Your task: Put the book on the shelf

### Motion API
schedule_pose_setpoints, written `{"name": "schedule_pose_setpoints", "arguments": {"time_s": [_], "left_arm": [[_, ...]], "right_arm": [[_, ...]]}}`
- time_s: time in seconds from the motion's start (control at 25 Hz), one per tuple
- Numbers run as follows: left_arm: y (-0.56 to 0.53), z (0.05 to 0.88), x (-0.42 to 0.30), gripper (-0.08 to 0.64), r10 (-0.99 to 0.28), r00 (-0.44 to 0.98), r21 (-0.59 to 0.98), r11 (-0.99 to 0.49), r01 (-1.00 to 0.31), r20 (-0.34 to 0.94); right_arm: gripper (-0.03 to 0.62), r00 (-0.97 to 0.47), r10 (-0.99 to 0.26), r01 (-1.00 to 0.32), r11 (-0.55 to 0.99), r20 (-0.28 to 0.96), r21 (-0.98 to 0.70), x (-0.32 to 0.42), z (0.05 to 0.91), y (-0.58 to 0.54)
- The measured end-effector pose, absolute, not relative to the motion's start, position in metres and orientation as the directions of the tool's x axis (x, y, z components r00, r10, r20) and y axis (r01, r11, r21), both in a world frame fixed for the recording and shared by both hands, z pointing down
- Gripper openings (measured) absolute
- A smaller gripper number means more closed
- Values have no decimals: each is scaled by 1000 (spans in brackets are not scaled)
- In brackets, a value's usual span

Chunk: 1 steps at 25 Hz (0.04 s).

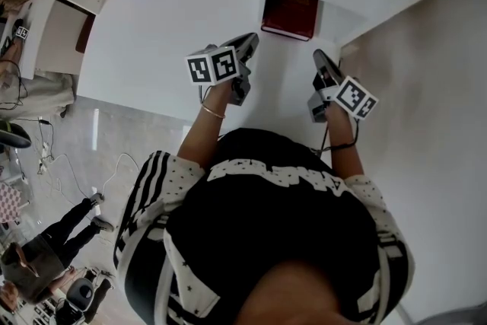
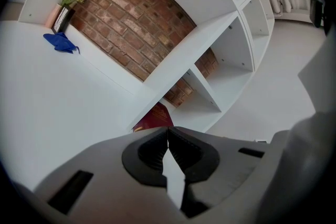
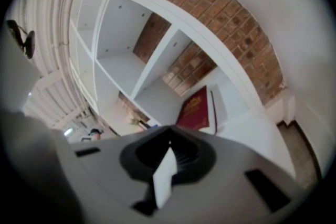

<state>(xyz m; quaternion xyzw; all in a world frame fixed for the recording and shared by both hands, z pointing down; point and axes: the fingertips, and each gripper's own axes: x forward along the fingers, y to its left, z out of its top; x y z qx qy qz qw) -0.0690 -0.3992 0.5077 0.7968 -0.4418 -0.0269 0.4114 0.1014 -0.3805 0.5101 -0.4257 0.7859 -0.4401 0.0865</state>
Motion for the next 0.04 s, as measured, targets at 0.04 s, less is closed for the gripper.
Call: {"name": "schedule_pose_setpoints", "arguments": {"time_s": [0.04], "left_arm": [[-398,507,-68,40,-726,608,680,-270,-682,322]], "right_arm": [[31,-625,-744,-588,250,235,-770,101,509,-379]]}}
